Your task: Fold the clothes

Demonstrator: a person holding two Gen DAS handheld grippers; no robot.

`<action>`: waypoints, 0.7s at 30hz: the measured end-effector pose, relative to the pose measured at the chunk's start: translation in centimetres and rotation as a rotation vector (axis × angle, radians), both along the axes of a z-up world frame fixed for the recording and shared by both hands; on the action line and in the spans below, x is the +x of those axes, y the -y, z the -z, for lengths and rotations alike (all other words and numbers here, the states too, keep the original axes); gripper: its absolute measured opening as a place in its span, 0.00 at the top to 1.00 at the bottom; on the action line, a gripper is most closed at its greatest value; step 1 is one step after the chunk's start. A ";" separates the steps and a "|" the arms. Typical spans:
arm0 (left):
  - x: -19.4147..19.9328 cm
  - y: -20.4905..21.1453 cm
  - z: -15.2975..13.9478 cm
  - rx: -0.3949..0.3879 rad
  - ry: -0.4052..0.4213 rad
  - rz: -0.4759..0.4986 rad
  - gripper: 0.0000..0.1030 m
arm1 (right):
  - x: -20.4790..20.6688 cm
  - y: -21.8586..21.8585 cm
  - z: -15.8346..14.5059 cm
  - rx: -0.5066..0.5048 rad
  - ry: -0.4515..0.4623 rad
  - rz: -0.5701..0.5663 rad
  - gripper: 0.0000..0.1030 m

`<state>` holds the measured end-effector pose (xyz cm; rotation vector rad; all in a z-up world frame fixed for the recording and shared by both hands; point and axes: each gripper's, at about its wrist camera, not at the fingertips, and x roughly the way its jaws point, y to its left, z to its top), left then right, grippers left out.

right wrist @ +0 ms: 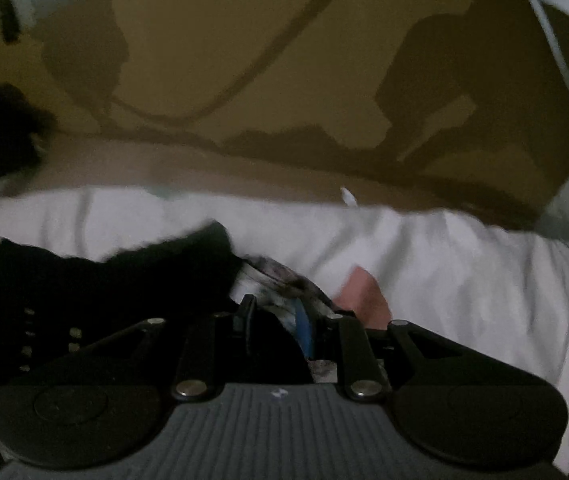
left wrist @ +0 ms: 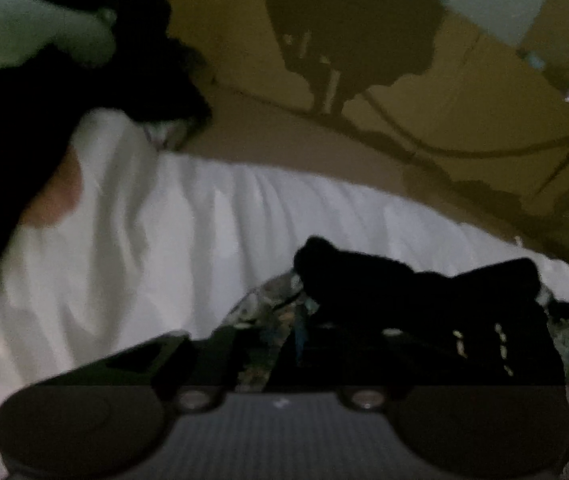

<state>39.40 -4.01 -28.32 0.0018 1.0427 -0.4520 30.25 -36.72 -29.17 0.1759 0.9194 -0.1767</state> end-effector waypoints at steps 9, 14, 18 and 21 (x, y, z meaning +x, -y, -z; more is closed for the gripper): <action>-2.4 -2.8 1.7 0.058 -0.054 0.034 0.83 | -1.7 0.5 0.5 0.044 -0.015 0.035 0.73; -2.4 -3.3 3.8 0.079 -0.059 0.020 0.84 | -3.3 1.1 1.5 0.107 0.016 0.076 0.72; -2.5 -2.9 3.5 0.078 -0.057 -0.007 0.81 | -4.8 1.6 0.9 0.116 0.067 0.087 0.68; -2.9 -3.1 2.9 0.065 -0.049 -0.010 0.73 | -5.5 1.7 -0.1 0.116 0.083 0.077 0.67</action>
